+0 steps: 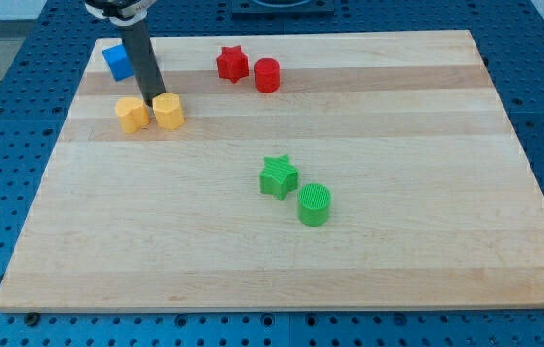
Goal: Slide the green star towards the center right of the board
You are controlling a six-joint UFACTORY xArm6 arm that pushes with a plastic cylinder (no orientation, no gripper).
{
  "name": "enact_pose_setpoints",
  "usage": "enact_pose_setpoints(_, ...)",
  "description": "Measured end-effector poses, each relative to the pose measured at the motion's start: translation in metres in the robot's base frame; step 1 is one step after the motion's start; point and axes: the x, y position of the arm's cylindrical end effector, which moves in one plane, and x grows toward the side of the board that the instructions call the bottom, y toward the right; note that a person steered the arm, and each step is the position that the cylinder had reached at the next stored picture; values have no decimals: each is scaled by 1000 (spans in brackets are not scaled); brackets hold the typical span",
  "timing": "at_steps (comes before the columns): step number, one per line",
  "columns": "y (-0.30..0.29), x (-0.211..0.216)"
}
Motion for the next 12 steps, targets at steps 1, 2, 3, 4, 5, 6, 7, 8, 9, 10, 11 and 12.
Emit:
enact_pose_setpoints(1,75,-1)
enact_pose_setpoints(2,87,-1)
enact_pose_setpoints(3,96,12)
enact_pose_setpoints(4,119,48)
enact_pose_setpoints(5,108,73)
enact_pose_setpoints(6,117,143)
enact_pose_setpoints(7,158,147)
enact_pose_setpoints(8,229,134)
enact_pose_setpoints(9,252,129)
enact_pose_setpoints(10,219,137)
enact_pose_setpoints(11,165,142)
enact_pose_setpoints(12,221,138)
